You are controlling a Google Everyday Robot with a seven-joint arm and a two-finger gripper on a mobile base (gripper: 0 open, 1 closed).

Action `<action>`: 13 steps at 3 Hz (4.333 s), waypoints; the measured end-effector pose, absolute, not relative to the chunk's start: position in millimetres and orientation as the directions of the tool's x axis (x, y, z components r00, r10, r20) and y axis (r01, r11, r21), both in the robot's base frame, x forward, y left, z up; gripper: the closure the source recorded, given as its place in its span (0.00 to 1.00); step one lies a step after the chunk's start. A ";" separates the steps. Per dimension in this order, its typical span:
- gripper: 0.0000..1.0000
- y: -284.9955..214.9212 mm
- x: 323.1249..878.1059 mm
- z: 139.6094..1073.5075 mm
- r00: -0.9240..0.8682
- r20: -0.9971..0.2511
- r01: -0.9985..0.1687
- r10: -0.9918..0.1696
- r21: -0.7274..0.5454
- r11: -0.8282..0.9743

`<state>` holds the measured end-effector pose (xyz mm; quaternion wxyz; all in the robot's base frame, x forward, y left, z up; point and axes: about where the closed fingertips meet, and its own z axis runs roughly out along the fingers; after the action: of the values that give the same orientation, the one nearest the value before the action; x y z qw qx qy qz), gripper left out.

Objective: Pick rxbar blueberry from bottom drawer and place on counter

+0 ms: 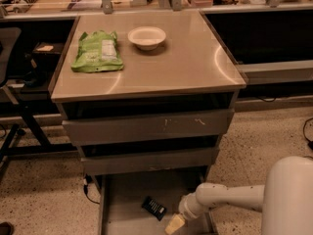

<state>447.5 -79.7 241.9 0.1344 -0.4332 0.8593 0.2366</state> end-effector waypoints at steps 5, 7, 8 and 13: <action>0.00 -18.6 490.6 175.9 -0.506 -0.571 -0.860 -0.646 0.274 0.431; 0.00 10.6 515.1 141.7 -0.485 -0.605 -0.871 -0.632 0.271 0.410; 0.00 10.2 514.4 132.6 -0.496 -0.611 -0.864 -0.616 0.279 0.419; 0.64 6.9 504.6 110.7 -0.545 -0.607 -0.834 -0.579 0.321 0.448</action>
Offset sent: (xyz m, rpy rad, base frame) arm 0.0055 0.0144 -0.0280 0.0408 0.0037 0.0156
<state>504.6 6.9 110.7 0.2101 -0.4284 0.8246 0.3038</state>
